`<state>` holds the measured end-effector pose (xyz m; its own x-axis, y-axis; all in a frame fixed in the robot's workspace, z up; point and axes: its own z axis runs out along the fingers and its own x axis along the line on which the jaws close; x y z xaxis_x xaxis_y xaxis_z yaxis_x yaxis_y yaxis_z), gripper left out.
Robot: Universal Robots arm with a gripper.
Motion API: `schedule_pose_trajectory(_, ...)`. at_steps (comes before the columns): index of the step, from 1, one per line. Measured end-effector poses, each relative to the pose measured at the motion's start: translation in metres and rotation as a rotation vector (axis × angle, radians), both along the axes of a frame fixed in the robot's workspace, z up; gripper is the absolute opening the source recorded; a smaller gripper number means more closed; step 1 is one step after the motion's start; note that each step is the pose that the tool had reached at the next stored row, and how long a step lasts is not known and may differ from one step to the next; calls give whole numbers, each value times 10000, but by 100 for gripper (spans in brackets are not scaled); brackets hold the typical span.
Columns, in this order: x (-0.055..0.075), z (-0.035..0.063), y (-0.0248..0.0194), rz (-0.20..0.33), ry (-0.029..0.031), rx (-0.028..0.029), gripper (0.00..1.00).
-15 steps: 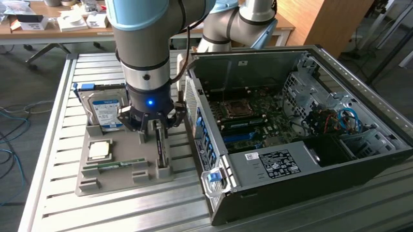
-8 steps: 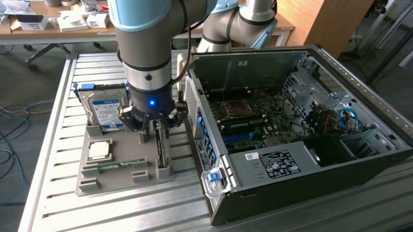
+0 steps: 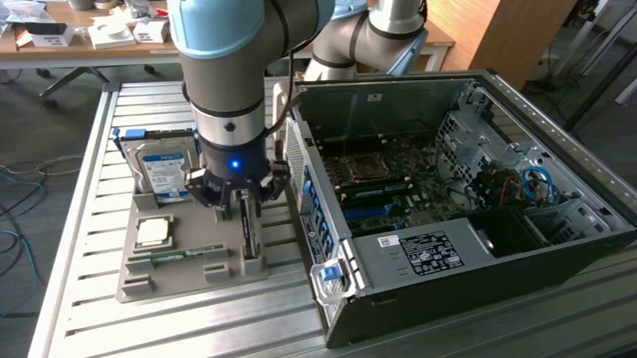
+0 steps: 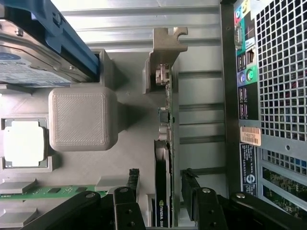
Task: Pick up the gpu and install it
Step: 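Pick up the gpu and move the gpu toward the slot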
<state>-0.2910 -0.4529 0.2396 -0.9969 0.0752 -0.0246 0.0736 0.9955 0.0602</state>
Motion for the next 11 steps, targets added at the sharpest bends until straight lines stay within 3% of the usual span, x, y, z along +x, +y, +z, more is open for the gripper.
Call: schedule_pose_trajectory(11, 0, -42, 16, 1, 0, 0, 49)
